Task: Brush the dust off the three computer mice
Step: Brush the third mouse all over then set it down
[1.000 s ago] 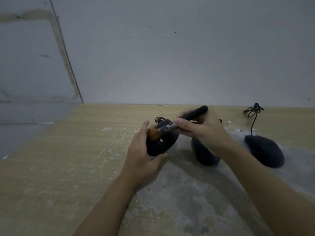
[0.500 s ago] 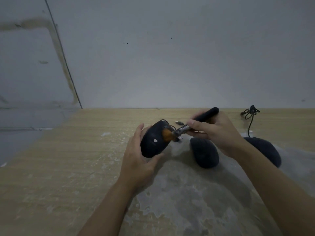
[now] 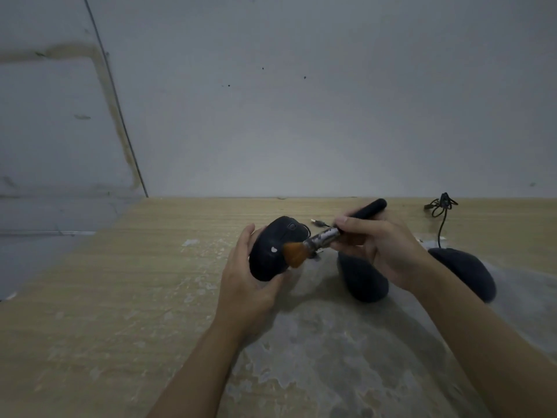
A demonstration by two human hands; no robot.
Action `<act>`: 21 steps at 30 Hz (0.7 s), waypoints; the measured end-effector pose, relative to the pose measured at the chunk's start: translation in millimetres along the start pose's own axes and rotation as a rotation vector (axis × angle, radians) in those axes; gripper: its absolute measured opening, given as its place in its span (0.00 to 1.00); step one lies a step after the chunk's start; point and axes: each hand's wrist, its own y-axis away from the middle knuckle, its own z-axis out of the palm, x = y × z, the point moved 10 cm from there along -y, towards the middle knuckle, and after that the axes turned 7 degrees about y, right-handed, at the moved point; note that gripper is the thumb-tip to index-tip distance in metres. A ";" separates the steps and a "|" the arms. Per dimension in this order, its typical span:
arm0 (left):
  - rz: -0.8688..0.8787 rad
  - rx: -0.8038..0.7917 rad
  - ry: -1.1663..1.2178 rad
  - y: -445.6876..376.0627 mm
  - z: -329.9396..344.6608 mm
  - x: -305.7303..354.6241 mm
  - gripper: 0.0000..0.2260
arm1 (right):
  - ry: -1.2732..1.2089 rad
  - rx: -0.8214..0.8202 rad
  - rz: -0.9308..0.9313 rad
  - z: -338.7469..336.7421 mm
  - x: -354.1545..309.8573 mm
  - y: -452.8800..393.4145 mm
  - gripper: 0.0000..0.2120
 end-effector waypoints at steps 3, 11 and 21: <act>0.012 -0.009 -0.016 0.2 1.2 -0.4 0.42 | 0.062 -0.009 0.008 5.3 2.1 -2.2 0.02; 0.012 -0.023 0.009 -0.7 1.7 0.3 0.39 | 0.124 -0.032 -0.059 19.8 -19.3 -16.6 0.03; 0.012 0.015 0.075 -3.2 -5.2 -5.2 0.37 | 0.633 0.118 -0.451 45.1 -50.3 3.9 0.05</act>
